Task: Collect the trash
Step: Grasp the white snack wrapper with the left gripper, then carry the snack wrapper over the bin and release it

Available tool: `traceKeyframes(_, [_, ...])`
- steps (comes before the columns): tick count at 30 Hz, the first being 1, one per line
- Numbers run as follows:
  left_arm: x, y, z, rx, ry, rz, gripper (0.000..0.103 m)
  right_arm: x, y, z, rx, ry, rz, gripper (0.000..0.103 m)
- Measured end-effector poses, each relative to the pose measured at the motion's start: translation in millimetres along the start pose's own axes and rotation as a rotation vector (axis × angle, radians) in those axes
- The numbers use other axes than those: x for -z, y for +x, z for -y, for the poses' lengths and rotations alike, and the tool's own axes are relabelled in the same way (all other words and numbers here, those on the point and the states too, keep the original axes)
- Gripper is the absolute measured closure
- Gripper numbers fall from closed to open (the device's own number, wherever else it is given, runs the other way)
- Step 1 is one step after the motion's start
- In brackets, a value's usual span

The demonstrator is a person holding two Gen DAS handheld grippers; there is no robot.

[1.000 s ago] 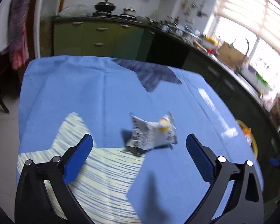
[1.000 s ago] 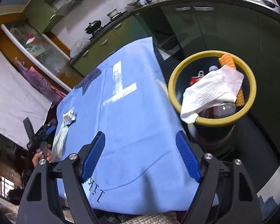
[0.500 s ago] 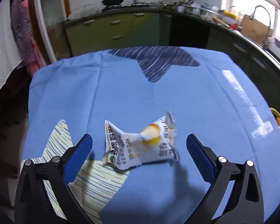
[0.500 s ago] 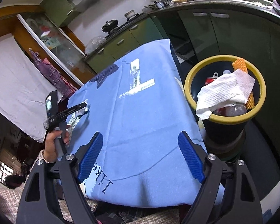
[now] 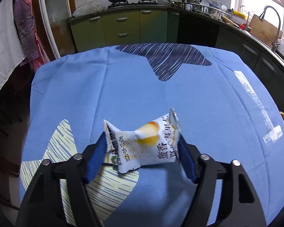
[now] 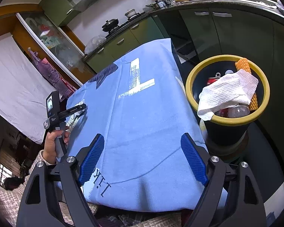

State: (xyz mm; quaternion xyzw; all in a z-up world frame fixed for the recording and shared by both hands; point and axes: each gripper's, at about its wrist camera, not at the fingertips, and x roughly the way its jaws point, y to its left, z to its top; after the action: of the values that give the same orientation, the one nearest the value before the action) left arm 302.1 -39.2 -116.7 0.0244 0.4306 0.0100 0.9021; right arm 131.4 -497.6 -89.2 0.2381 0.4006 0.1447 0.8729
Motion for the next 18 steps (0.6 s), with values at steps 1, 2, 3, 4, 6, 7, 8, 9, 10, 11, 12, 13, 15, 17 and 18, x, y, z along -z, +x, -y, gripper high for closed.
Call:
traceKeyframes(1, [0.2,-2.9,0.1,0.008,0.005,0.007,0.037,0.0,-0.3,-0.7,0.003,-0.002,0.001,0.021])
traceKeyframes(2, [-0.2,-5.9,0.7,0.012,0.009,0.014,0.037,-0.1,-0.2,-0.2,0.004,-0.003,0.002,0.021])
traceKeyframes(3, [0.0,-10.6,1.3,0.012,0.016,0.027,0.037,-0.1,-0.3,0.0,0.004,-0.005,0.002,0.021])
traceKeyframes(4, [-0.2,-14.2,2.0,0.012,0.021,0.036,0.037,0.0,-0.6,-0.2,0.005,-0.006,0.003,0.021])
traceKeyframes(6, [0.3,-27.4,3.5,0.027,0.032,0.057,0.037,0.3,-1.2,-0.5,0.006,-0.007,0.005,0.021])
traceKeyframes(7, [0.1,-33.0,4.6,0.033,0.037,0.063,0.037,0.2,-1.6,-0.7,0.007,-0.008,0.005,0.021])
traceKeyframes(8, [0.1,-37.8,5.5,0.039,0.04,0.068,0.037,0.2,-1.9,-0.7,0.007,-0.009,0.007,0.021])
traceKeyframes(9, [0.4,-46.4,7.4,0.052,0.047,0.077,0.037,0.3,-2.2,-0.6,0.009,-0.01,0.008,0.021])
traceKeyframes(10, [0.2,-51.9,9.3,0.061,0.053,0.082,0.037,0.6,-2.6,-0.5,0.012,-0.012,0.01,0.021])
traceKeyframes(11, [0.5,-62.7,13.9,0.076,0.068,0.094,0.037,0.7,-3.4,-0.4,0.019,-0.014,0.014,0.021])
traceKeyframes(12, [0.5,-70.0,17.7,0.087,0.078,0.103,0.037,0.7,-4.8,0.1,0.027,-0.015,0.019,0.021])
traceKeyframes(13, [0.7,-76.3,21.3,0.097,0.088,0.11,0.037,0.7,-6.5,0.3,0.033,-0.016,0.024,0.021])
traceKeyframes(15, [0.7,-94.4,35.8,0.139,0.121,0.127,0.037,0.3,-11.2,3.2,0.055,-0.013,0.04,0.021])
traceKeyframes(17, [0.3,-108.6,53.0,0.188,0.154,0.137,0.037,-0.1,-17.5,7.1,0.079,-0.01,0.058,0.021])
traceKeyframes(18, [0.0,-115.5,64.4,0.22,0.173,0.139,0.037,0.0,-23.1,10.2,0.096,-0.007,0.074,0.021])
